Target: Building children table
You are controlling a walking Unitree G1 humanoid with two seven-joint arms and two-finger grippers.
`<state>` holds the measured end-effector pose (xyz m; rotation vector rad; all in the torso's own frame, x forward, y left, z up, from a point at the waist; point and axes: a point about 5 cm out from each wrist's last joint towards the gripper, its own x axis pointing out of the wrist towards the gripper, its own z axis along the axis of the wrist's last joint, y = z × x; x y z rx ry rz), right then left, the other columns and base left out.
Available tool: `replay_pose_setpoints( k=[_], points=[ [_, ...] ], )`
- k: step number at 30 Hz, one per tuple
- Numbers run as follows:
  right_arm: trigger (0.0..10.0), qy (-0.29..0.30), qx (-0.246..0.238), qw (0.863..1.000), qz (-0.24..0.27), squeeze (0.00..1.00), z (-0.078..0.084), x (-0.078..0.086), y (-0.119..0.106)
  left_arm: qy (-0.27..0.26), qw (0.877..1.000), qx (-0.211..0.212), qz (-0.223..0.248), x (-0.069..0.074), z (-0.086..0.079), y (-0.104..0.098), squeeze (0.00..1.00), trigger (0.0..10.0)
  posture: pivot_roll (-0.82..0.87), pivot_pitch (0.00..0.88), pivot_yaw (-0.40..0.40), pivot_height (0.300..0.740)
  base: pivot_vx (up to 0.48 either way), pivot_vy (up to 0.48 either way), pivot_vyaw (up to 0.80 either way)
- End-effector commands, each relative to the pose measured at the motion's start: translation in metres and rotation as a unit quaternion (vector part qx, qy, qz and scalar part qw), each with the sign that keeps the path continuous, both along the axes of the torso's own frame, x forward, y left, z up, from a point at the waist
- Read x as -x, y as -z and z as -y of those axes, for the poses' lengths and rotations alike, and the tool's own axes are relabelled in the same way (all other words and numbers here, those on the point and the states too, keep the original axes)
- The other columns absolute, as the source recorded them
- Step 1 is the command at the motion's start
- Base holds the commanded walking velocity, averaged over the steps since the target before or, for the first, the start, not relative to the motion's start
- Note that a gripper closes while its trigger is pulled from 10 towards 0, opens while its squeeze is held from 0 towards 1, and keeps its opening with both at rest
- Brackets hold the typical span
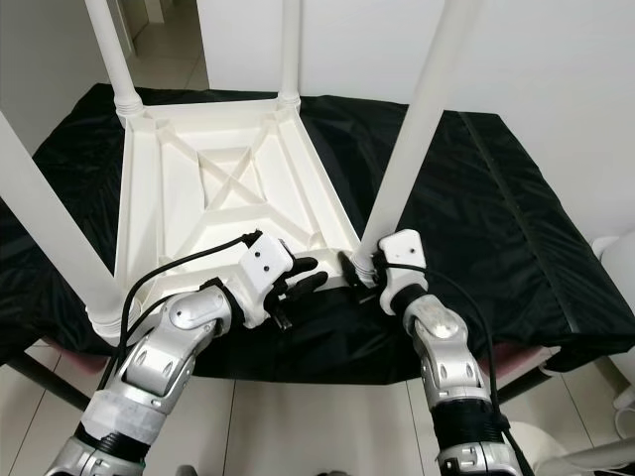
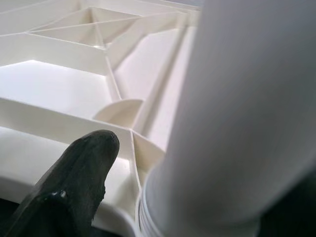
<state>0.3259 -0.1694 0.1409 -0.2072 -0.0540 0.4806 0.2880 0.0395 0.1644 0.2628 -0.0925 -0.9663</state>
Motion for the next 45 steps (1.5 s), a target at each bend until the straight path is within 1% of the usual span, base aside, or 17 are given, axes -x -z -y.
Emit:
replay_pose_setpoints(
  k=[1,2,3,4,5,6,7,17,18,21,27,30,34,39,41,43,45],
  points=[
    [10.0,-0.013,0.006,1.000,-0.009,0.00,0.001,-0.001,0.004,-0.027,1.000,-0.003,0.007,-0.003,0.000,0.001,0.00,10.0,0.02,0.022,-0.049,0.740,0.000,0.000,0.00],
    [5.6,-0.014,0.011,1.000,-0.012,0.00,0.003,-0.004,0.005,-0.028,1.000,-0.003,0.008,-0.003,0.000,0.001,0.00,10.0,0.03,0.021,-0.052,0.740,0.000,0.000,0.00],
    [2.9,-0.015,0.014,1.000,-0.013,0.00,0.004,-0.005,0.005,-0.029,1.000,-0.003,0.008,-0.003,-0.001,0.000,0.00,10.0,0.03,0.021,-0.052,0.740,0.000,0.000,0.00],
    [2.9,-0.015,0.014,1.000,-0.013,0.00,0.004,-0.005,0.005,-0.029,1.000,-0.003,0.008,-0.003,-0.001,0.000,0.00,10.0,0.03,0.021,-0.052,0.740,0.000,0.000,0.00],
    [1.3,-0.019,0.017,1.000,-0.016,0.00,0.006,-0.007,0.006,-0.030,1.000,-0.004,0.008,-0.003,-0.001,0.001,0.00,10.0,0.03,0.019,-0.053,0.740,0.000,0.000,0.00],
    [1.3,-0.022,0.018,0.999,-0.017,0.00,0.007,-0.008,0.006,-0.031,0.999,-0.004,0.009,-0.003,-0.002,0.001,0.00,10.0,0.03,0.019,-0.053,0.740,0.000,0.000,0.00],
    [0.0,-0.025,0.018,0.999,-0.019,0.00,0.008,-0.008,0.007,-0.031,0.999,-0.004,0.009,-0.003,-0.002,0.001,0.00,10.0,0.03,0.018,-0.054,0.740,0.000,0.000,0.00],
    [0.0,-0.031,0.009,0.999,-0.030,0.00,0.013,-0.007,0.013,-0.030,1.000,-0.003,0.010,-0.003,-0.002,0.000,0.00,10.0,0.03,0.016,-0.049,0.740,0.000,0.000,0.00],
    [10.0,-0.026,0.000,0.999,-0.031,0.00,0.013,-0.007,0.013,-0.029,1.000,-0.003,0.010,-0.003,-0.002,0.000,0.00,10.0,0.02,0.016,-0.047,0.740,0.000,0.000,0.00],
    [10.0,-0.020,-0.011,0.999,-0.031,0.00,0.013,-0.008,0.013,-0.028,1.000,-0.003,0.010,-0.004,-0.001,0.000,0.00,10.0,0.02,0.016,-0.047,0.740,0.000,0.000,0.00],
    [10.0,0.035,-0.035,0.999,-0.021,0.00,0.008,-0.009,0.009,-0.026,1.000,-0.003,0.010,-0.003,-0.001,0.000,0.00,10.0,0.02,0.020,-0.046,0.740,0.000,0.000,0.00],
    [10.0,0.077,-0.058,0.995,-0.012,0.00,-0.001,-0.007,0.005,-0.025,1.000,-0.004,0.008,-0.003,-0.001,0.002,0.00,10.0,0.02,0.023,-0.046,0.740,0.000,0.000,0.00],
    [10.0,0.094,-0.068,0.993,-0.010,0.00,-0.002,-0.007,0.005,-0.025,1.000,-0.003,0.008,-0.002,0.000,0.002,0.00,10.0,0.01,0.024,-0.046,0.740,0.000,0.000,0.00],
    [10.0,0.146,-0.086,0.986,-0.007,0.00,-0.005,-0.003,0.007,-0.026,1.000,-0.003,0.007,-0.002,0.000,0.002,0.00,10.0,0.02,0.026,-0.050,0.740,0.000,0.000,0.00],
    [10.0,0.188,-0.096,0.977,-0.005,0.00,-0.010,0.002,0.010,-0.027,1.000,-0.002,0.006,-0.001,-0.001,0.002,0.00,10.0,0.02,0.026,-0.048,0.740,0.000,0.000,0.00],
    [10.0,0.188,-0.096,0.977,-0.005,0.00,-0.010,0.002,0.010,-0.027,1.000,-0.002,0.006,-0.001,-0.001,0.002,0.00,10.0,0.02,0.026,-0.048,0.740,0.000,0.000,0.00],
    [10.0,0.240,-0.100,0.966,-0.002,0.00,-0.015,0.006,0.013,-0.027,1.000,-0.003,0.006,-0.001,-0.001,0.002,0.00,10.0,0.02,0.027,-0.048,0.740,0.000,0.000,0.00]
  ],
)
